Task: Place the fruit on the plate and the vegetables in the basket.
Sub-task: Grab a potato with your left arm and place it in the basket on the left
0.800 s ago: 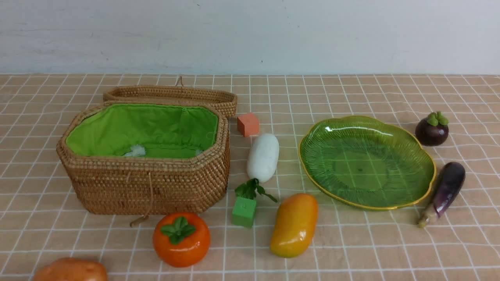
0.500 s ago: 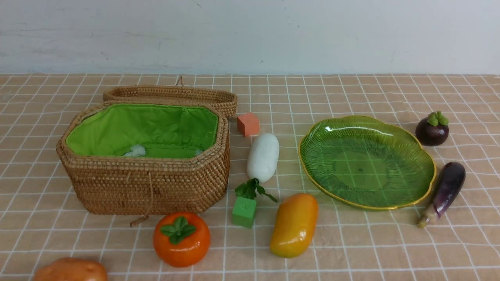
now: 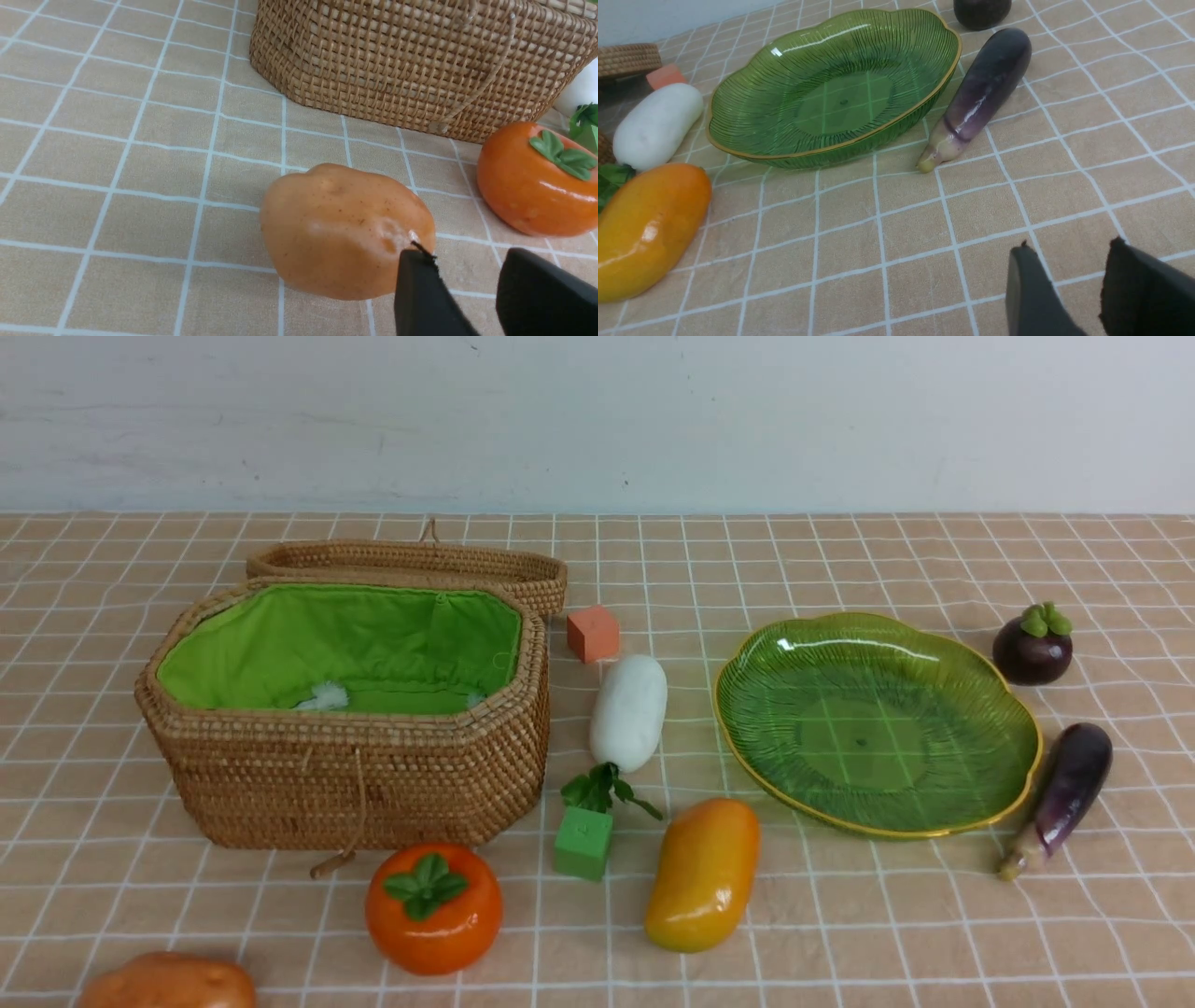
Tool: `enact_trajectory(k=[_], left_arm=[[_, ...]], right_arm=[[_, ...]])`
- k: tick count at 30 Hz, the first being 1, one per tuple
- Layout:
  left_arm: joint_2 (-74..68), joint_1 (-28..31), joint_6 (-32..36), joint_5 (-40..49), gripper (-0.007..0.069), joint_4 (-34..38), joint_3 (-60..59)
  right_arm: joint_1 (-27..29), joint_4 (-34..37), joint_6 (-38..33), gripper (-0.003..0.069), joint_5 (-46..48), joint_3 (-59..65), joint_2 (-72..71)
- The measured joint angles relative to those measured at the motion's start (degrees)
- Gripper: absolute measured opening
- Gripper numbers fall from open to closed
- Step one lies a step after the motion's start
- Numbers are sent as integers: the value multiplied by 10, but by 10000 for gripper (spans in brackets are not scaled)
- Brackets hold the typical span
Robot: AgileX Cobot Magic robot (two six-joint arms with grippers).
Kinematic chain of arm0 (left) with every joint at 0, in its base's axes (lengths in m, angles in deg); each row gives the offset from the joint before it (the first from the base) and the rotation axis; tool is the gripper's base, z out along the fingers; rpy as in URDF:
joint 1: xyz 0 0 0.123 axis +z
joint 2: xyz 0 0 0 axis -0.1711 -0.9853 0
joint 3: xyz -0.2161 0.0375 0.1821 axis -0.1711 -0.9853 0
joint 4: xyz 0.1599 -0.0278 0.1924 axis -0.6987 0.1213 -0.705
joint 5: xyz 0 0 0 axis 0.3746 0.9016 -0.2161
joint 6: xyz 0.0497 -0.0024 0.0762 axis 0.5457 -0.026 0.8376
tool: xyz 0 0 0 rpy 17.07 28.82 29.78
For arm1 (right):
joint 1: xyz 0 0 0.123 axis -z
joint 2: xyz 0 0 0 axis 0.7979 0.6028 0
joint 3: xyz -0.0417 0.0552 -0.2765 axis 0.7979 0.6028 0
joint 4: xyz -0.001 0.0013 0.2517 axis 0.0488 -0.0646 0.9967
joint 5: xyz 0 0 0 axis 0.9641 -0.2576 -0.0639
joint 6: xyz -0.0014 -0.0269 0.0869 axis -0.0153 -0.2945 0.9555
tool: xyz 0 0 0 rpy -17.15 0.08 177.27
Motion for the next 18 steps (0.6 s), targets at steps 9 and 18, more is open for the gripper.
enact_trajectory(k=[9,18], left_arm=[[0,0,-118,-123,239,162,0],[-14,0,-104,-68,68,219,93]], right_arm=[[0,0,0,240,0,0,0],[0,0,0,240,0,0,0]])
